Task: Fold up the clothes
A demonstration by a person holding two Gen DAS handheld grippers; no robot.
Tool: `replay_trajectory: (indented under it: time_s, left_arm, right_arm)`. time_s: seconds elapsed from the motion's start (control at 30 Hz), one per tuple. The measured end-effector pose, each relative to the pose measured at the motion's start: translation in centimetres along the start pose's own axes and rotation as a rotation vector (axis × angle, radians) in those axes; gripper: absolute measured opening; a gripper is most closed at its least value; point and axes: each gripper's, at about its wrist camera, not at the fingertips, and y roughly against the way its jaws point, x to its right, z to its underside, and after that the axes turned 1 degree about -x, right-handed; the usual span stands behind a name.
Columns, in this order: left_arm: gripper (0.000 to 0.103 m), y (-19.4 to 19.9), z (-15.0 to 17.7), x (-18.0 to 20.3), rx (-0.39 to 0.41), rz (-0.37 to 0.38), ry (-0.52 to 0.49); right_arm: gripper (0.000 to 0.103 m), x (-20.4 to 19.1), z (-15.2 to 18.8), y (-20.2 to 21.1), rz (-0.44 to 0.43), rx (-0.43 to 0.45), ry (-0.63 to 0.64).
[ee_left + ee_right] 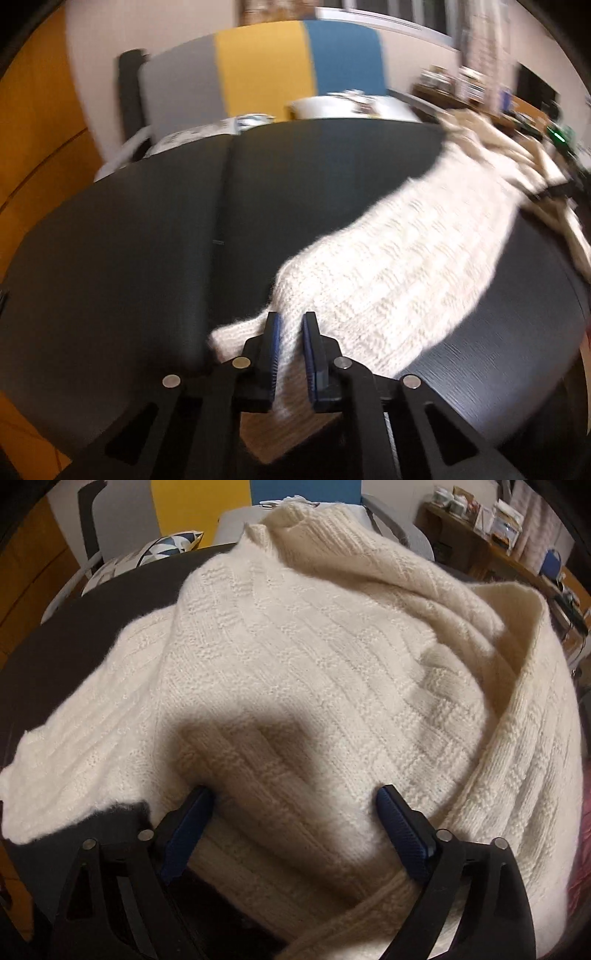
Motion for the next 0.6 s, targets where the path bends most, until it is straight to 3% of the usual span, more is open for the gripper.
replay_trajectory:
  time_s: [0.13,0.37,0.5,0.6]
  left_arm:
    - [0.010,-1.7,-2.1,-3.6,-0.025,-0.085,0.084]
    - [0.010,-3.4,-5.9,-10.5,-0.002,-0.269,0.149]
    - [0.010,-5.2,-6.9,-15.0,-0.060,-0.364,0.199]
    - [0.011,-5.1,-6.7,-17.6,-0.082,-0.352,0.270]
  right_arm:
    - [0.103,-2.8,-0.7,-0.6,-0.060,0.003,-0.014]
    - [0.103,-11.8,-2.6,-1.6,-0.080,0.024,0.007]
    - [0.103,-17.1,-4.2,-1.6,-0.191,0.028,0.003]
    - [0.103,-18.6,-4.1,0.9,-0.397,0.079,-0.018]
